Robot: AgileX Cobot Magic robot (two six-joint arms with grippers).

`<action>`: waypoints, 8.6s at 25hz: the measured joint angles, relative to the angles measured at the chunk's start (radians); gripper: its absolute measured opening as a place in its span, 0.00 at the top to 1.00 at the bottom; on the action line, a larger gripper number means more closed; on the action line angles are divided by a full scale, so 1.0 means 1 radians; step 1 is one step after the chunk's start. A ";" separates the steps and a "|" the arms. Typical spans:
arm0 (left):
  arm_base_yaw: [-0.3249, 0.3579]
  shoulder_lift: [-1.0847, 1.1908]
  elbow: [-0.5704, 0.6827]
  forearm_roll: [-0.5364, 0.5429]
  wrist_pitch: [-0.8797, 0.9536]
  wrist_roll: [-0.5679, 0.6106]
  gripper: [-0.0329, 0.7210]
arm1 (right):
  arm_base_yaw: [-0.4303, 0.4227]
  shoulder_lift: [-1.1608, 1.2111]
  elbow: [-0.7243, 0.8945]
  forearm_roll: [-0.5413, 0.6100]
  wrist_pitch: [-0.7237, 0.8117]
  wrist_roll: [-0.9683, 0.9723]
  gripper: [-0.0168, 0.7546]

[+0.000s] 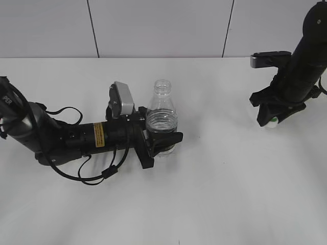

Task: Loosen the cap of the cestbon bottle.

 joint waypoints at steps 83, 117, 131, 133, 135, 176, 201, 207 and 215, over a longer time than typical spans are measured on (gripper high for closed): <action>0.003 -0.008 0.005 -0.003 0.034 -0.050 0.21 | 0.000 -0.010 0.001 -0.041 0.017 -0.001 0.25; 0.019 -0.805 0.012 -0.291 0.828 -0.361 0.21 | 0.000 -0.010 0.001 -0.037 0.031 0.008 0.25; 0.281 -0.871 0.012 -0.354 1.358 -0.362 0.27 | 0.000 -0.010 0.001 0.001 0.048 0.017 0.25; 0.314 -0.871 0.012 -0.354 1.406 -0.361 0.27 | 0.000 -0.010 0.001 0.001 0.047 0.017 0.25; 0.338 -0.871 0.012 -0.354 1.462 -0.326 0.29 | 0.000 -0.010 0.001 0.001 0.048 0.017 0.25; 0.367 -1.579 0.001 -0.955 2.005 0.400 0.33 | 0.000 -0.057 0.001 0.000 0.081 0.017 0.25; 0.367 -2.353 0.381 -0.998 2.299 0.407 0.35 | 0.000 -0.091 0.001 0.009 0.081 0.017 0.25; 0.367 -2.355 0.435 -1.008 2.300 0.407 0.37 | 0.000 -0.092 0.001 0.009 0.081 0.017 0.25; 0.367 -2.355 0.481 -1.009 2.313 0.407 0.38 | 0.000 -0.093 0.001 0.009 0.081 0.017 0.25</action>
